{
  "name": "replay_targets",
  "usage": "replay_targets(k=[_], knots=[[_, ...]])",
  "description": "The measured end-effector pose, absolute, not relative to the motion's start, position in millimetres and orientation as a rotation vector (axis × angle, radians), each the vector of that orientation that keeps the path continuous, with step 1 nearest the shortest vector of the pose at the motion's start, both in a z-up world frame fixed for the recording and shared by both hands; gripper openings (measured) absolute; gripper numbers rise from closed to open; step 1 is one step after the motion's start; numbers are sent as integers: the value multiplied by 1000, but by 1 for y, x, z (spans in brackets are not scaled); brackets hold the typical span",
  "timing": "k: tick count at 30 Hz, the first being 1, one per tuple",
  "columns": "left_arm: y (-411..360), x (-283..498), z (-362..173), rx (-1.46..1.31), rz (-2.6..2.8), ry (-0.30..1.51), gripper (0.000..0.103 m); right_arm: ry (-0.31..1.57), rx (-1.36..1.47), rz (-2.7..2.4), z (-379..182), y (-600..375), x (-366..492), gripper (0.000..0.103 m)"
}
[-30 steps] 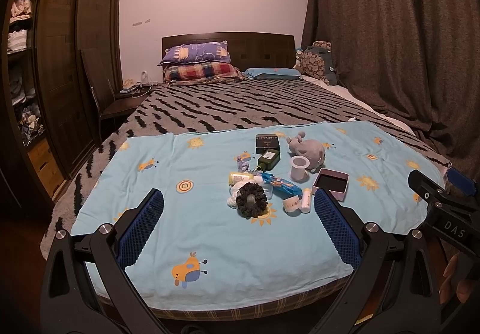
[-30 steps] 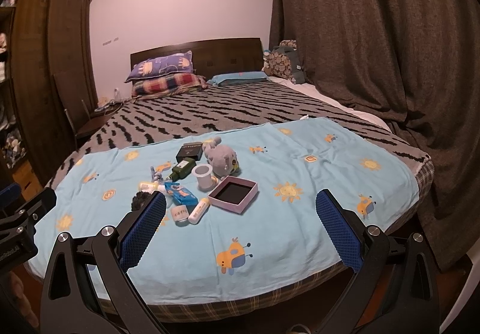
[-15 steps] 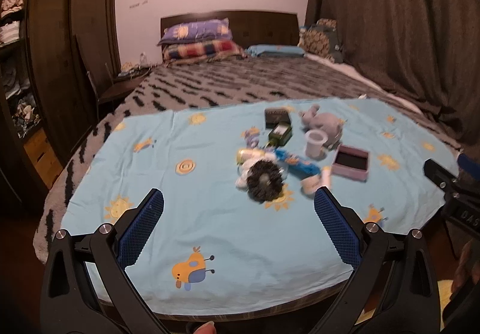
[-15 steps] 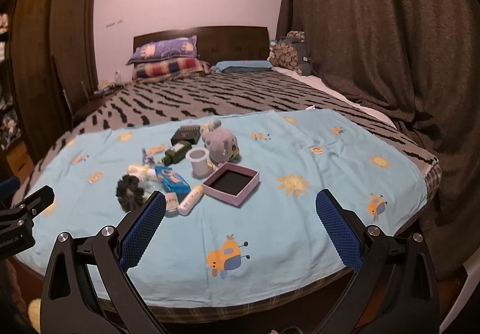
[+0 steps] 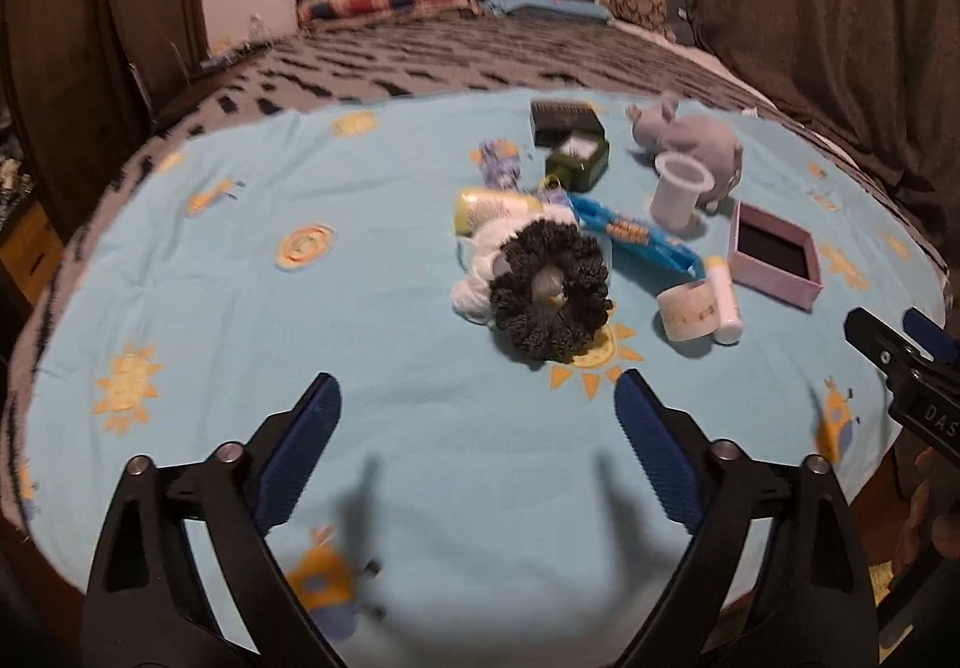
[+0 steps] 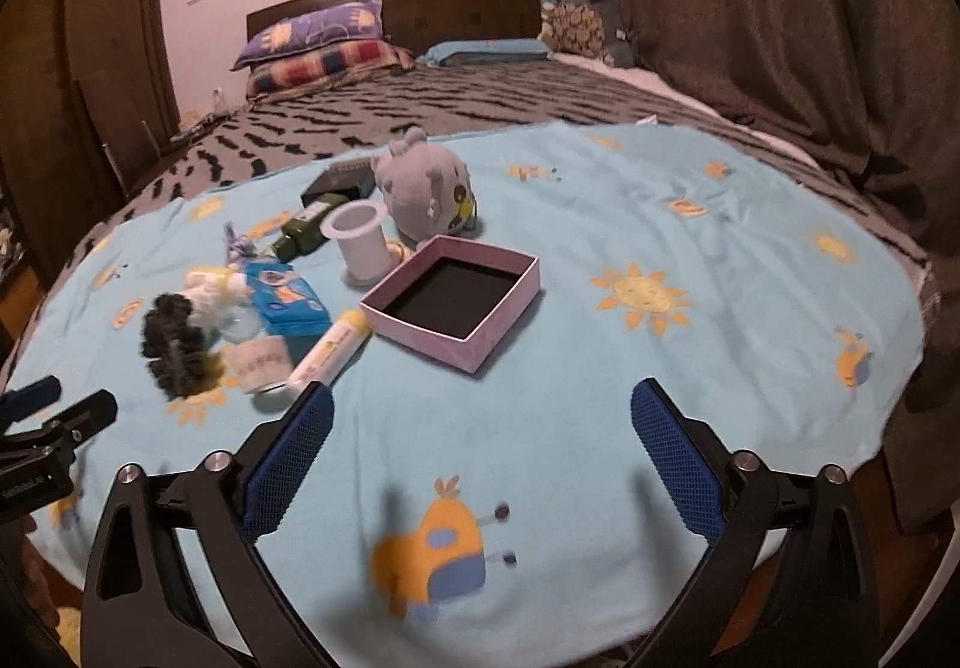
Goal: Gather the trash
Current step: 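Grasp the grey knitted scrunchie with the left tool while the right tool grasps the pink box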
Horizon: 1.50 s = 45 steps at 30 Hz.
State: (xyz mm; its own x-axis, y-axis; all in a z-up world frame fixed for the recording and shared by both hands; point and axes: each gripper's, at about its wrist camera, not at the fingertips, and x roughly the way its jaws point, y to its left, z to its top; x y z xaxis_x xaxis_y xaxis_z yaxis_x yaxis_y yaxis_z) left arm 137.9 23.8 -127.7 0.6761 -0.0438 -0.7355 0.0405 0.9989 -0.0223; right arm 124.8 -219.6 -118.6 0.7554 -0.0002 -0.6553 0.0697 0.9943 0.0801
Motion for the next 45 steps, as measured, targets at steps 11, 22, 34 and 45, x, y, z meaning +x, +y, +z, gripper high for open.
replay_targets(k=[11, 22, 34, 45], knots=[[14, 184, -156, -49, -104, 893, 73, 778, 99, -33, -149, -216, 179, 95], [4, 202, -165, -45, -115, 902, 63, 824, 32, -84, -155, -226, 208, 100], [9, 211, -164, -67, -97, 892, 13, 706, 19, -13, -133, -217, 210, 99], [16, 199, -161, -69, -111, 881, 10, 796, -42, 101, -147, -197, 222, 42]])
